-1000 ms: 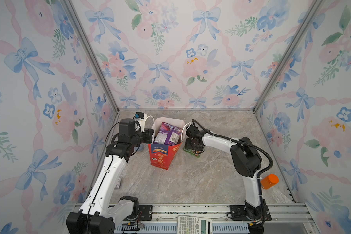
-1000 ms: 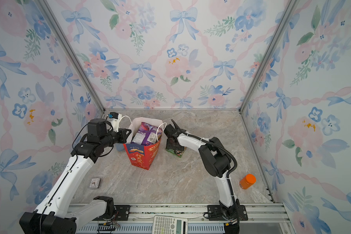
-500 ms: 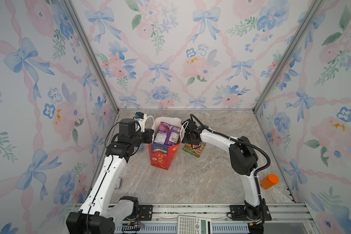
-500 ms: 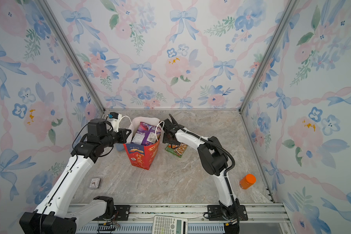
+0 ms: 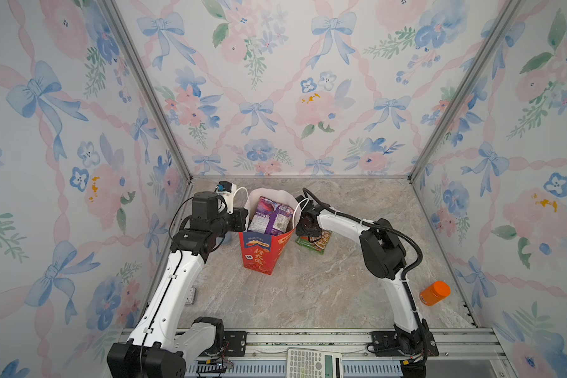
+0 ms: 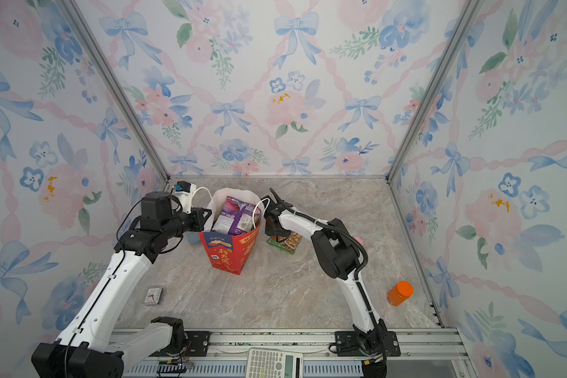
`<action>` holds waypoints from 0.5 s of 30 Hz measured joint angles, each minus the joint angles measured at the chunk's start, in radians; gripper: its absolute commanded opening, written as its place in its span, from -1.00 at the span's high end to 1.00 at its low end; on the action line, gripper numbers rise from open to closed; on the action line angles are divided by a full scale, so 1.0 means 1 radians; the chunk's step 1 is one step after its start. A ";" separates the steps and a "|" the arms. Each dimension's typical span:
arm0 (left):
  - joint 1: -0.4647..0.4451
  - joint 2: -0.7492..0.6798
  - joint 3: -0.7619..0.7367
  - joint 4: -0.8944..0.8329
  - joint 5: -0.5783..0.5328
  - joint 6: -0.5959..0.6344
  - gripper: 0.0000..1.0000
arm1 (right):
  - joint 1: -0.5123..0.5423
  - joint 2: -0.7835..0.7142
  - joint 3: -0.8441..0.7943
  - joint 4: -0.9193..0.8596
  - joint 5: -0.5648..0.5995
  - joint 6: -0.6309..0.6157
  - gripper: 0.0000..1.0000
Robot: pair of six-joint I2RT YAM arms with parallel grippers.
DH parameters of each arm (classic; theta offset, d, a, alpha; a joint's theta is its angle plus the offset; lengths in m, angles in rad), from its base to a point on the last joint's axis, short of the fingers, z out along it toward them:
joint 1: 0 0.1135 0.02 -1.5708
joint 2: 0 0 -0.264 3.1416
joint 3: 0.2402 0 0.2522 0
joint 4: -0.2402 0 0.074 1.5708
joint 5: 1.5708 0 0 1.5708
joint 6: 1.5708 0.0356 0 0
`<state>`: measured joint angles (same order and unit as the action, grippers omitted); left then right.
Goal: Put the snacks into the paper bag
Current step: 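Lower the right gripper onto the green soup packet and grasp its edge, then lift the soup packet with the right gripper and carry it toward the bag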
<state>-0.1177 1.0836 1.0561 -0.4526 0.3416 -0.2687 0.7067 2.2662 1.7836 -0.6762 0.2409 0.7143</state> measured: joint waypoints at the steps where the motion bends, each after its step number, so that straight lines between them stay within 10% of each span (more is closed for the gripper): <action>1: 0.000 0.000 0.000 0.000 0.002 0.000 1.00 | 0.000 -0.005 -0.011 0.007 0.004 0.002 0.37; 6: 0.000 0.000 0.000 0.002 0.021 -0.004 1.00 | -0.012 -0.061 -0.109 0.068 -0.001 0.013 0.84; 15: 0.000 0.010 0.000 0.018 0.072 -0.040 1.00 | -0.074 -0.211 -0.323 0.116 -0.031 0.017 1.00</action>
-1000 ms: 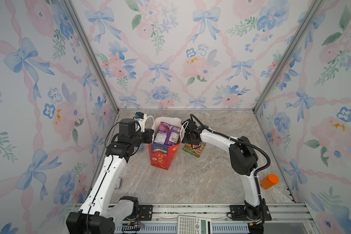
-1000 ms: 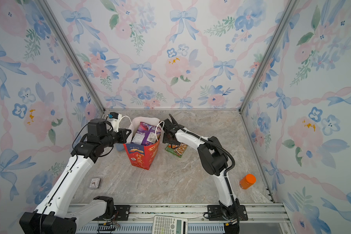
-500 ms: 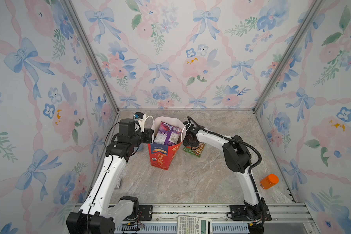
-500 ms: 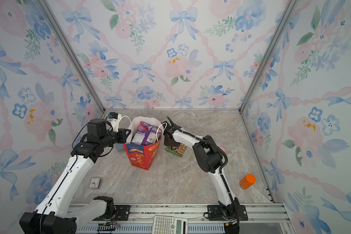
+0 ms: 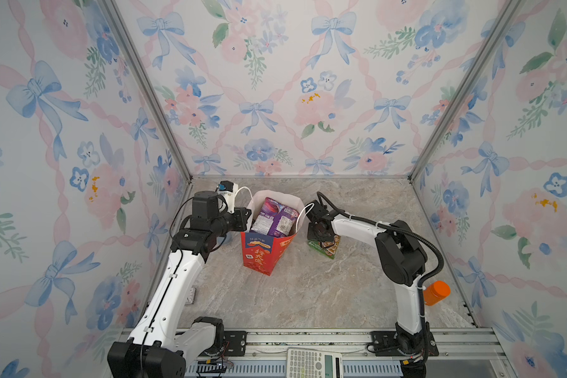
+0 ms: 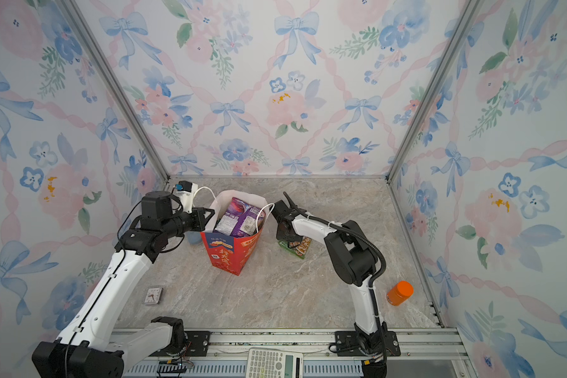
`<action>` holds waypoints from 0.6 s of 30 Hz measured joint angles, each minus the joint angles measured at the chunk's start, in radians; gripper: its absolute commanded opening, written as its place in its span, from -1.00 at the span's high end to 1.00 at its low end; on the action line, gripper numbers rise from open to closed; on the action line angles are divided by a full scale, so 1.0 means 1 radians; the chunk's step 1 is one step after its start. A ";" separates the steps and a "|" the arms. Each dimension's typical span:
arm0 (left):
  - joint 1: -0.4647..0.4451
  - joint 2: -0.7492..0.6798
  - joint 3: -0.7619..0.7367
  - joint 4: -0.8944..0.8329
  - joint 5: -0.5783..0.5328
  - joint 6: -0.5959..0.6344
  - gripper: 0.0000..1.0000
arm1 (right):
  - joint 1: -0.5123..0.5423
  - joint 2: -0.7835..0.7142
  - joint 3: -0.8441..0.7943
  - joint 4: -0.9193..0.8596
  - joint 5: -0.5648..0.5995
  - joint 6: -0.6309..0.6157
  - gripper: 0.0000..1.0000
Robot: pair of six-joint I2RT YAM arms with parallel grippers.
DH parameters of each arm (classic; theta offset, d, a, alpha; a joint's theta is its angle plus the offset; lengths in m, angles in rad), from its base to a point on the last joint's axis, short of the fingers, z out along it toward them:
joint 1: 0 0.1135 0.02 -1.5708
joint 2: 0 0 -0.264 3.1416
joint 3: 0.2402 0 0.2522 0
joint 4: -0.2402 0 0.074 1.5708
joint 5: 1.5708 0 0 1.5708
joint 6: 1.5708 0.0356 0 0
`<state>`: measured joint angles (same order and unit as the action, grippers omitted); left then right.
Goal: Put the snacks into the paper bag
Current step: 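Lift the soup packet with the right gripper and carry it toward the bag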
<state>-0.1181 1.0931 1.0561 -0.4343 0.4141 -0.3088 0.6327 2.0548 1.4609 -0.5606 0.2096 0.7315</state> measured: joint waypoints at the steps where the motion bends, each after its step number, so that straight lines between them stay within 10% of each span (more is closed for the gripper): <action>1: 0.000 0.002 0.000 0.003 0.006 -0.006 1.00 | -0.008 -0.016 -0.016 -0.003 -0.001 0.000 1.00; 18: -0.053 0.053 0.033 0.031 0.037 -0.017 1.00 | -0.062 -0.372 0.260 -0.122 0.024 -0.168 1.00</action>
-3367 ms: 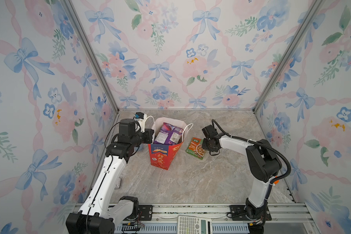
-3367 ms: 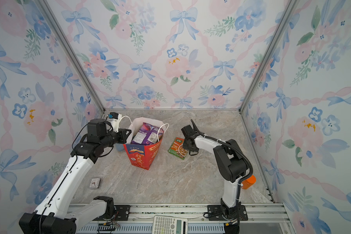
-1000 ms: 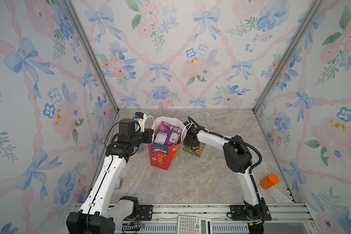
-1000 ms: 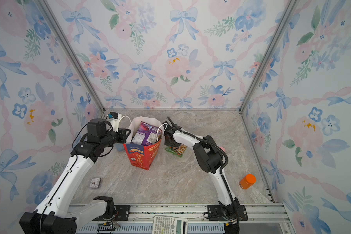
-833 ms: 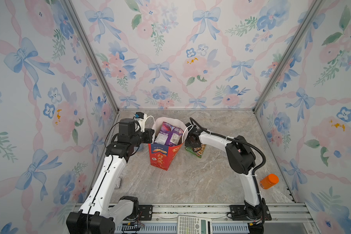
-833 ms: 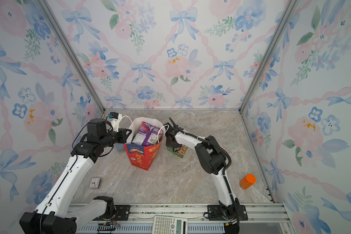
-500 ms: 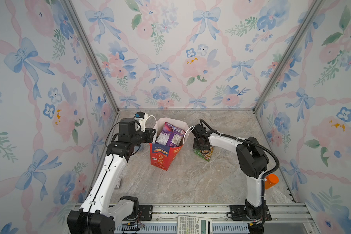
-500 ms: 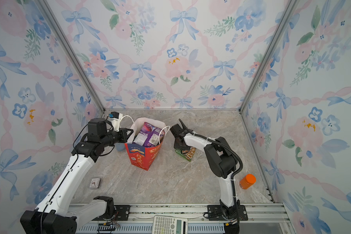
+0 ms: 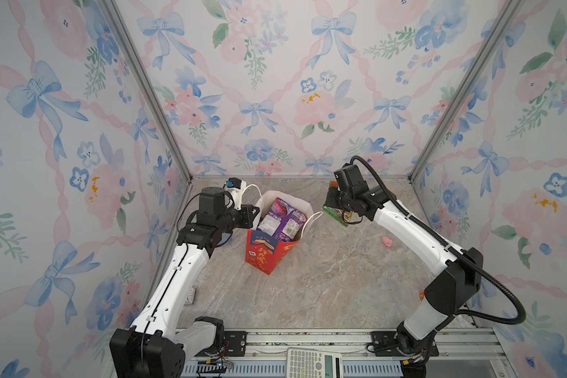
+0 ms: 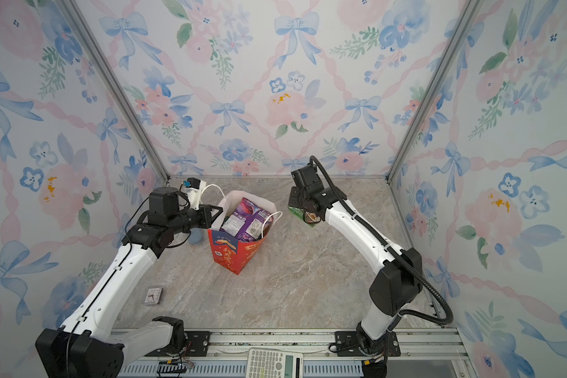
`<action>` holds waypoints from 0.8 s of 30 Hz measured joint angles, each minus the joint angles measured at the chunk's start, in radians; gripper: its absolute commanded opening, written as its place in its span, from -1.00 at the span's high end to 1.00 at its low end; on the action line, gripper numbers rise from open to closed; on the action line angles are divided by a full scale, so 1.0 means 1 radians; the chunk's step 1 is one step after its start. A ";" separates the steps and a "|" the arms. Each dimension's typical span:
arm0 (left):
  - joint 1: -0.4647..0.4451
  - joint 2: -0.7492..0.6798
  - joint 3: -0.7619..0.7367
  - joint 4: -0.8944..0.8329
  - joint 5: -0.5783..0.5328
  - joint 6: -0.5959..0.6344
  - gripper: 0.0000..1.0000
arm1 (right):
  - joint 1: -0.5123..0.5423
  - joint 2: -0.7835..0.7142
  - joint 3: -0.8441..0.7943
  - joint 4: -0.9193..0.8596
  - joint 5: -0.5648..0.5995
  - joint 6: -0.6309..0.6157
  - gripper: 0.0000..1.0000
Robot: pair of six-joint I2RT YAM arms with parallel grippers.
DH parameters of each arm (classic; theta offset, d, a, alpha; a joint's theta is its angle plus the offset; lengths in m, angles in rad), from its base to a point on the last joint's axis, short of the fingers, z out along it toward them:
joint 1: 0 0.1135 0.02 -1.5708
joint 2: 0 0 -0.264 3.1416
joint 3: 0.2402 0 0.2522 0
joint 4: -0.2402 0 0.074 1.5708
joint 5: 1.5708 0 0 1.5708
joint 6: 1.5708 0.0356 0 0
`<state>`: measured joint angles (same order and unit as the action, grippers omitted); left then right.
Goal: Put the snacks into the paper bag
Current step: 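Lift the soup packet with the right gripper and carry it toward the bag, then lower the soup packet into the bag held by the left gripper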
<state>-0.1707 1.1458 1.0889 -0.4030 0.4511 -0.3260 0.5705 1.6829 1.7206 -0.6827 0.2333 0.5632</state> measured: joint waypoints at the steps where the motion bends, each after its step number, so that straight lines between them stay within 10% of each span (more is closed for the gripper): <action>1: 0.000 0.000 0.000 0.000 0.000 0.000 1.00 | 0.006 0.000 0.047 -0.008 0.001 -0.019 1.00; 16: 0.000 0.021 0.003 0.017 0.006 0.013 1.00 | 0.267 0.344 0.822 -0.193 -0.039 -0.340 1.00; 24: 0.000 0.025 0.009 0.011 -0.017 0.039 1.00 | 0.386 0.416 0.858 -0.324 -0.084 -0.454 1.00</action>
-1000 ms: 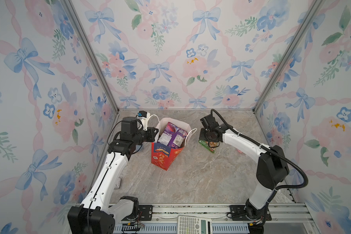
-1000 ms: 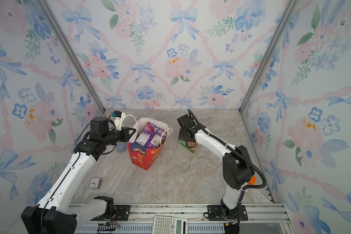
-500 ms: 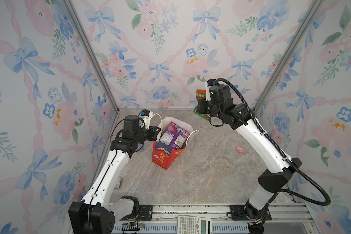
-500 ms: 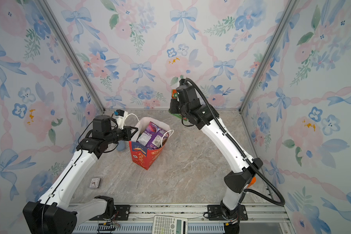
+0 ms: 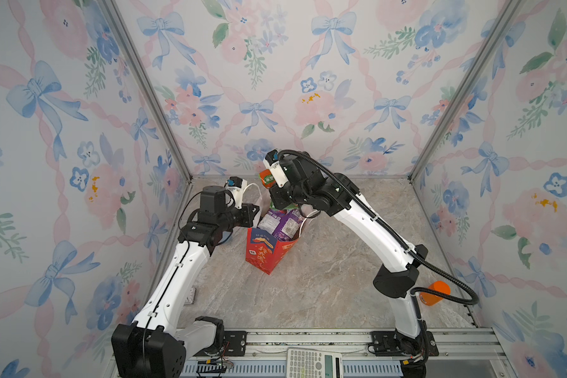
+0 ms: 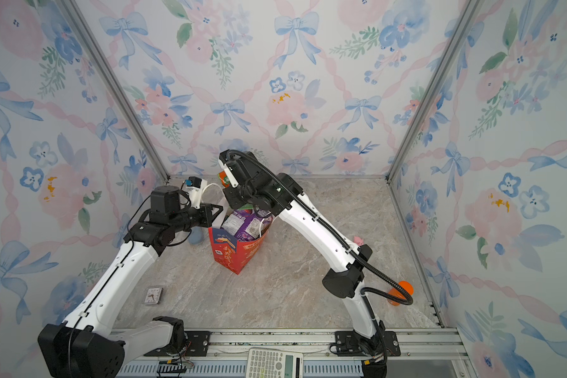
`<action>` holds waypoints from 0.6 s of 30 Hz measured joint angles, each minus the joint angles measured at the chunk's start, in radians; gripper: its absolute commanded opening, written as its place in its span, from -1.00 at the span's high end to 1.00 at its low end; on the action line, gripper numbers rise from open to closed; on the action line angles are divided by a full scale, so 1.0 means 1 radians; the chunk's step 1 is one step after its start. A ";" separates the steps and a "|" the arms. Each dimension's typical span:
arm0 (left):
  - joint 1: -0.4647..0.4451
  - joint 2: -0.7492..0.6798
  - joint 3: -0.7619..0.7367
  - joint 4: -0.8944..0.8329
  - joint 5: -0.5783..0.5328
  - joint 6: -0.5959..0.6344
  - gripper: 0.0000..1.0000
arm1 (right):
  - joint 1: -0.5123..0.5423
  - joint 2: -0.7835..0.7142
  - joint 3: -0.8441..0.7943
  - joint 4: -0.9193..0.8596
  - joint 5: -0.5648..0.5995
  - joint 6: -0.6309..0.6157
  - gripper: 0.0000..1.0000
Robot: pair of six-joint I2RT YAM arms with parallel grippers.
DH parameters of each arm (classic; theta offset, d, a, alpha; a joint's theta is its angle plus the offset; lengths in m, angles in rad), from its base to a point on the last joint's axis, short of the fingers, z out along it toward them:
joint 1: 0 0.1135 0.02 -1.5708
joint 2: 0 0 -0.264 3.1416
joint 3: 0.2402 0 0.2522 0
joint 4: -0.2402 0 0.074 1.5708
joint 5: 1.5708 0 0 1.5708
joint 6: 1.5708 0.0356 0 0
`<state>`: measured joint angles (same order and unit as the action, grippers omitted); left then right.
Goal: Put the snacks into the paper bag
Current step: 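Lower the soup packet into the bag held by the left gripper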
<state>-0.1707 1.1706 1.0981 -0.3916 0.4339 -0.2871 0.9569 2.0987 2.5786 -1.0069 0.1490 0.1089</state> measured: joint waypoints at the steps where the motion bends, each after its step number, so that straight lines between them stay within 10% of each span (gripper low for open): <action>1: 0.000 0.002 0.002 0.000 -0.003 0.000 1.00 | 0.010 -0.003 -0.008 -0.003 -0.004 -0.010 1.00; 18: 0.014 0.011 0.011 -0.014 -0.033 0.019 1.00 | 0.029 0.013 -0.080 -0.097 -0.026 -0.035 1.00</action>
<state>-0.1570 1.1812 1.1095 -0.4057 0.4007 -0.2684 0.9859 2.1117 2.4989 -1.1042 0.1234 0.0742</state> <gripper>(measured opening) 0.048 0.047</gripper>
